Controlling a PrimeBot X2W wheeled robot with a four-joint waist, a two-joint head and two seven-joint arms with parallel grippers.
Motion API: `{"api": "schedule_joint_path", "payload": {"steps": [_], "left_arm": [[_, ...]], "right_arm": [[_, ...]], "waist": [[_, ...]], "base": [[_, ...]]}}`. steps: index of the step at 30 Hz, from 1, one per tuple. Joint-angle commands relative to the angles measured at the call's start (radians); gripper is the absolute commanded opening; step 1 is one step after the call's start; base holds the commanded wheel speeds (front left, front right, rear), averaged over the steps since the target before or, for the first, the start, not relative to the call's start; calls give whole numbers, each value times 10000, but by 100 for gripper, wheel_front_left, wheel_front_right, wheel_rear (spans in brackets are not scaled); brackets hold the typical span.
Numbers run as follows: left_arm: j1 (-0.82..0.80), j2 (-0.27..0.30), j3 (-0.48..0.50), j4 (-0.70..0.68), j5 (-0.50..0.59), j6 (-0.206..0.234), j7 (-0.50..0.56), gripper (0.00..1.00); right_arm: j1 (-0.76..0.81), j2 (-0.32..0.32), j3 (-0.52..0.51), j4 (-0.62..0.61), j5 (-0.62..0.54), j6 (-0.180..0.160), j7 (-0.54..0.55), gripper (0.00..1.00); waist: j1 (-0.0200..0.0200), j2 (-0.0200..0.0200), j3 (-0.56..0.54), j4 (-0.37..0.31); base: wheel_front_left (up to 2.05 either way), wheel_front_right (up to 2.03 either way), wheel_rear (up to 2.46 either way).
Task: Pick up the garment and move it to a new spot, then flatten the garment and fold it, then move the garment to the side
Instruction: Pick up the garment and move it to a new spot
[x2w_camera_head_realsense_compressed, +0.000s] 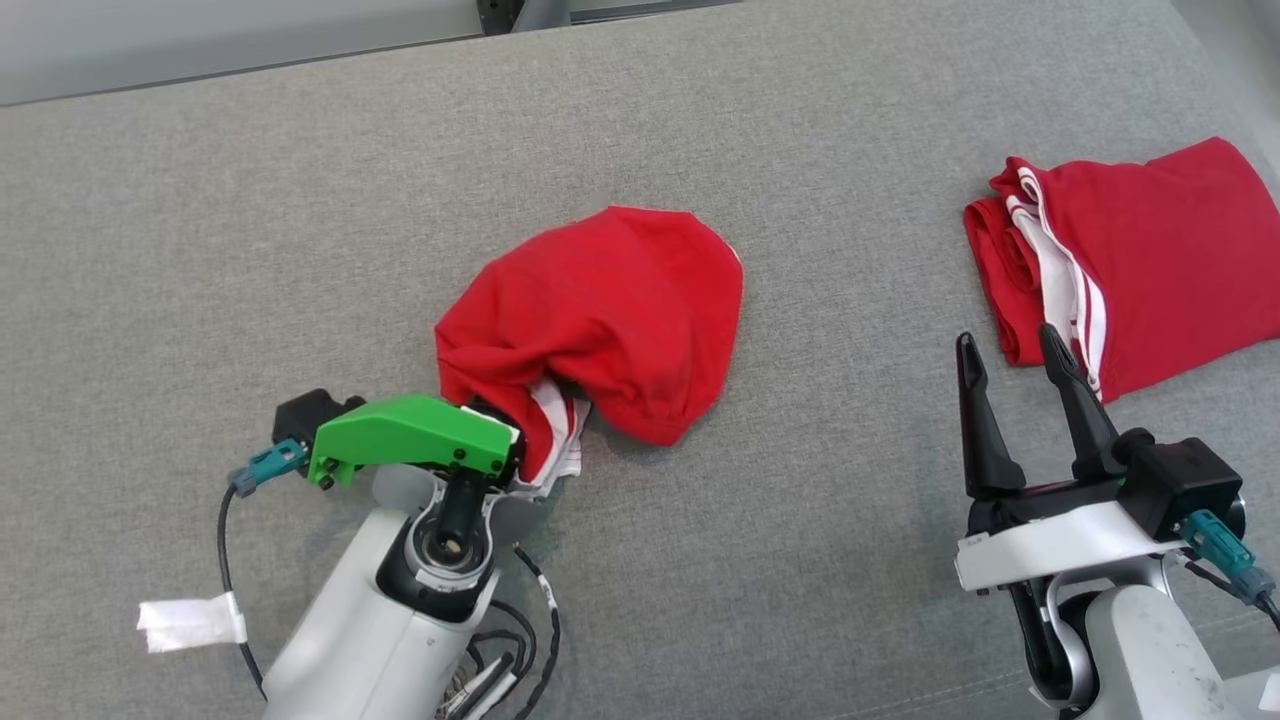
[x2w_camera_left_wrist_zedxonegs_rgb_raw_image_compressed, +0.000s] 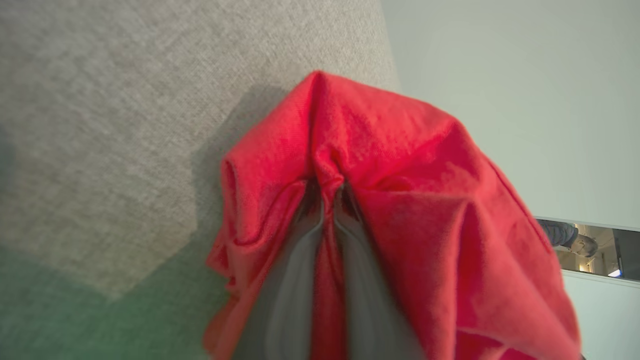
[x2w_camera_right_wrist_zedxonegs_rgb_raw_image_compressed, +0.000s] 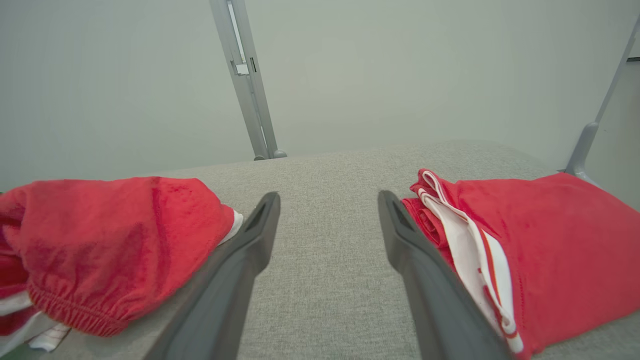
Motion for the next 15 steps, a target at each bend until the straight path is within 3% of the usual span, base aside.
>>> {"api": "schedule_joint_path", "payload": {"steps": [1,3,4,5,10,15], "left_arm": [[-186,41,-220,113,244,-243,170,0],[-252,87,-499,116,445,-486,276,54],[-252,87,-499,116,445,-486,276,54],[-292,182,-701,42,708,-614,280,100],[166,947,-1608,-774,1968,-879,3,100],[1030,2236,-2052,-2065,3567,-666,-913,100]], "right_arm": [[62,-18,-5,39,-58,-8,-17,100],[141,-19,-52,59,-83,-8,-17,100],[141,-19,-52,59,-83,-8,-17,100],[179,-19,-70,74,-96,-8,-17,100],[379,-22,-235,69,-242,-10,-17,100],[786,-23,-688,-155,-505,-10,-17,100]], "waist": [[0,0,-82,100],[0,0,-183,199],[0,0,-183,199],[0,0,-243,240],[0,0,-714,413],[0,0,-1345,633]], "base": [[0,0,0],[0,0,0],[0,0,0],[0,0,0],[0,0,0],[0,0,0]]}}
